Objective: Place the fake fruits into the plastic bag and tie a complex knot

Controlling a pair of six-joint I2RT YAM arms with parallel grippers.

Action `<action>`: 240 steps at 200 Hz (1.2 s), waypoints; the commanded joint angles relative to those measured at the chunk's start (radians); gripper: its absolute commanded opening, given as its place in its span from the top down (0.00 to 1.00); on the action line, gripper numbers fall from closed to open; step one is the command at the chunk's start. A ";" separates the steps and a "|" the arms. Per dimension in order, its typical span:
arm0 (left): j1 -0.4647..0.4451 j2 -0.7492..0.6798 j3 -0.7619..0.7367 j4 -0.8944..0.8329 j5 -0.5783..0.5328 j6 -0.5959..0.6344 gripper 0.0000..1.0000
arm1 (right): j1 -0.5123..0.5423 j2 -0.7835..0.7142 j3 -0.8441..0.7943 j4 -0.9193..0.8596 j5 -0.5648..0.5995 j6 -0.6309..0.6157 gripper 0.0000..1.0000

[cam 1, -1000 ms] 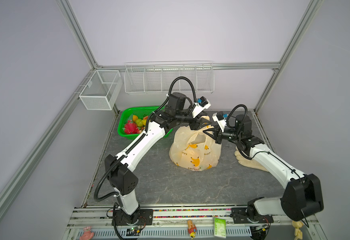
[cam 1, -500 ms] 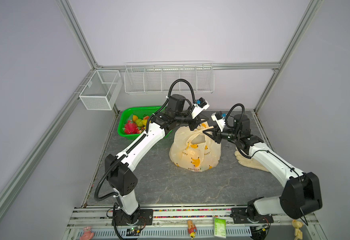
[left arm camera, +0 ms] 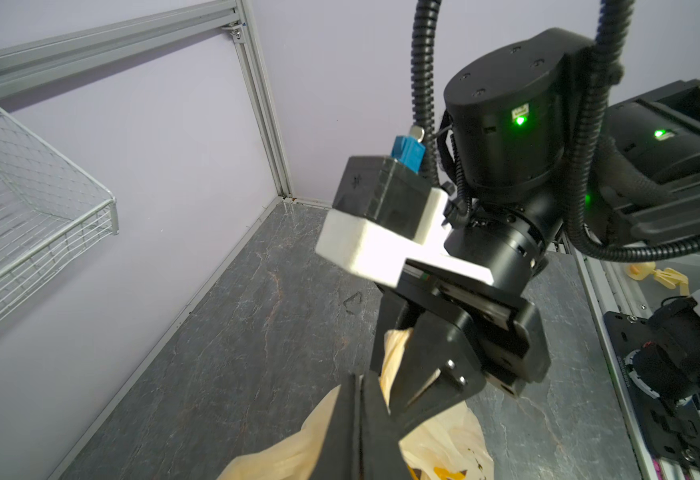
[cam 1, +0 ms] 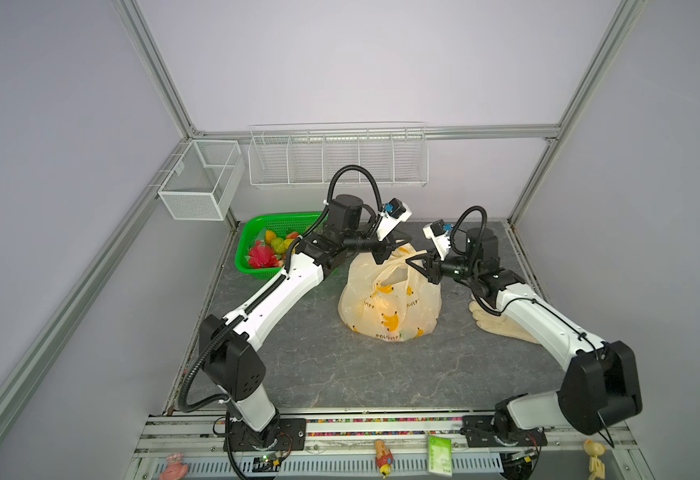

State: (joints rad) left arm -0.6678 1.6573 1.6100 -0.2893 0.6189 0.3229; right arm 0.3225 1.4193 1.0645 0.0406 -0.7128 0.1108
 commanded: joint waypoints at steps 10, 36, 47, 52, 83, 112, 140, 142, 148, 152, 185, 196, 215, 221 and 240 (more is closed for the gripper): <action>-0.001 -0.071 -0.142 0.153 -0.027 0.017 0.98 | -0.002 0.016 0.031 0.068 0.029 0.159 0.88; -0.004 -0.083 -0.221 0.204 -0.037 0.034 0.94 | 0.010 0.014 0.034 0.083 0.037 0.196 0.88; -0.008 -0.082 -0.244 0.213 -0.051 0.047 0.94 | 0.013 0.014 0.034 0.086 0.043 0.205 0.88; -0.011 -0.081 -0.252 0.216 -0.063 0.053 0.94 | 0.014 0.014 0.036 0.087 0.044 0.208 0.89; -0.018 -0.070 -0.286 0.231 -0.120 0.063 0.95 | 0.018 0.019 0.041 0.087 0.056 0.216 0.88; -0.018 -0.071 -0.322 0.274 -0.134 0.042 0.95 | 0.019 0.029 0.046 0.089 0.060 0.218 0.87; -0.019 -0.065 -0.341 0.295 -0.153 0.028 0.94 | 0.018 0.033 0.049 0.091 0.058 0.210 0.85; -0.019 -0.065 -0.341 0.295 -0.154 0.028 0.94 | 0.018 0.033 0.050 0.091 0.057 0.210 0.85; -0.019 -0.066 -0.342 0.295 -0.155 0.027 0.91 | 0.018 0.035 0.052 0.089 0.058 0.204 0.85; -0.018 -0.064 -0.343 0.296 -0.154 0.023 0.88 | 0.019 0.034 0.054 0.086 0.059 0.199 0.85; -0.019 -0.066 -0.362 0.319 -0.151 0.000 0.79 | 0.018 0.040 0.058 0.078 0.062 0.181 0.85; -0.019 -0.071 -0.370 0.326 -0.153 -0.002 0.79 | 0.018 0.042 0.060 0.075 0.063 0.177 0.85; -0.019 -0.076 -0.372 0.315 -0.156 0.001 0.81 | 0.018 0.043 0.063 0.071 0.064 0.172 0.85; -0.019 -0.076 -0.371 0.310 -0.160 0.001 0.83 | 0.018 0.043 0.064 0.071 0.067 0.172 0.85; -0.019 -0.070 -0.369 0.298 -0.169 0.002 0.90 | 0.018 0.042 0.066 0.081 0.060 0.181 0.85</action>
State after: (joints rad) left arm -0.6846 1.5898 1.2430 0.0135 0.4648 0.3294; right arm 0.3374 1.4582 1.1057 0.0944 -0.6502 0.2951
